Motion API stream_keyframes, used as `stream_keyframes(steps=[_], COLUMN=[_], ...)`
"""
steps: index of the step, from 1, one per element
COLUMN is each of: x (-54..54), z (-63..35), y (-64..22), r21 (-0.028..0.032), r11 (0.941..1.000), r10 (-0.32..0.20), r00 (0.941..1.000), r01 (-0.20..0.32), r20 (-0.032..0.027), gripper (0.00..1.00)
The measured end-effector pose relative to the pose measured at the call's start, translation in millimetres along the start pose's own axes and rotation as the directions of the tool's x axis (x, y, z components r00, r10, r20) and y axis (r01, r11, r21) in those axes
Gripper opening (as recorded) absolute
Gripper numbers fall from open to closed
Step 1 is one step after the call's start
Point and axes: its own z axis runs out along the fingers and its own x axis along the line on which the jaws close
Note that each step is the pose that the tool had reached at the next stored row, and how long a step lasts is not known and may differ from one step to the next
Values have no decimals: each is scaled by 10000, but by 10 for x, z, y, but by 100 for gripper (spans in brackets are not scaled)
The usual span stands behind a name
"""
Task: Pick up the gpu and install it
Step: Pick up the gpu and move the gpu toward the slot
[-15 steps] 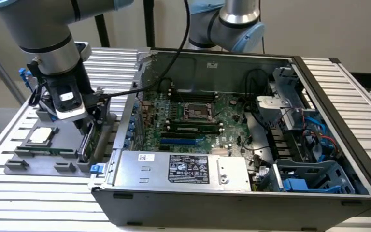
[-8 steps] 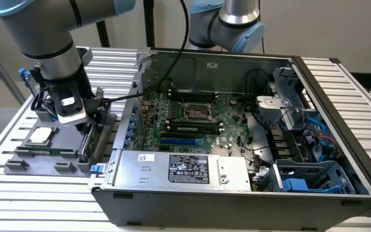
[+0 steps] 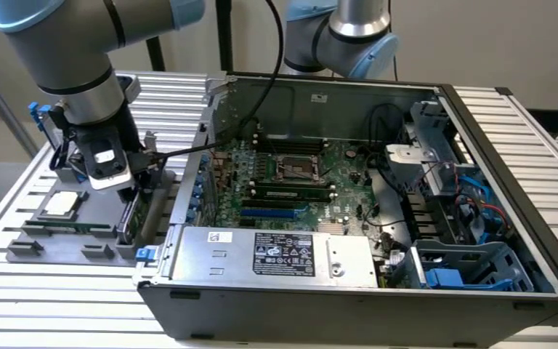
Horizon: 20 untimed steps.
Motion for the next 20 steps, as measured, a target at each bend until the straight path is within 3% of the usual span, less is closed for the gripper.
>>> stream_keyframes(steps=[11,12,20], x=[1,2,2], z=[6,5,6], y=[29,30,31], r21=[0,0,1], r11=[10000,10000,10000], r10=[0,0,0], r00=[10000,10000,10000], r01=[0,0,0], r20=[0,-1,-1], gripper=[100,0,0])
